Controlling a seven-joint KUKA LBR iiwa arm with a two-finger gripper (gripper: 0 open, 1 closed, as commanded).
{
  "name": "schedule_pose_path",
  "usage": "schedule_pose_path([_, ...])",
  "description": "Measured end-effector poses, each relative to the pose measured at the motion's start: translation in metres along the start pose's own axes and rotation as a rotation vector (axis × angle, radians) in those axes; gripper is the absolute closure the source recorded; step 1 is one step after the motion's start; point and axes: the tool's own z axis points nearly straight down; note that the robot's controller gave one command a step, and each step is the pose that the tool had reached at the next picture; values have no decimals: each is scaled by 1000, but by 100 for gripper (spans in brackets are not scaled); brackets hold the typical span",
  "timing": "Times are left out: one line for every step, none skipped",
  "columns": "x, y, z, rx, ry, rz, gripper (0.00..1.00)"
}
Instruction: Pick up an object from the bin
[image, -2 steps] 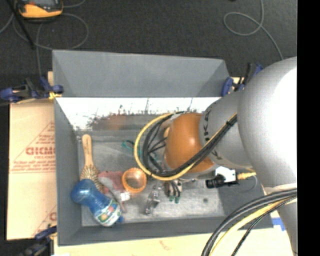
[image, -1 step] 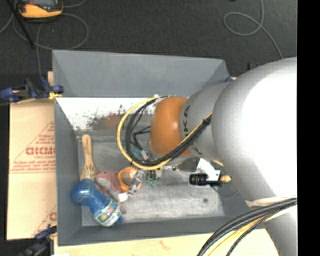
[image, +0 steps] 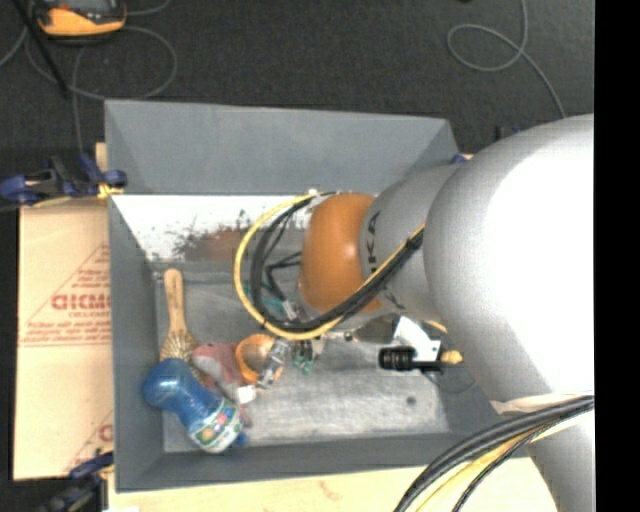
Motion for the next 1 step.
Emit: schedule_pose_path([-6,-5,-133,3,4,-4,100])
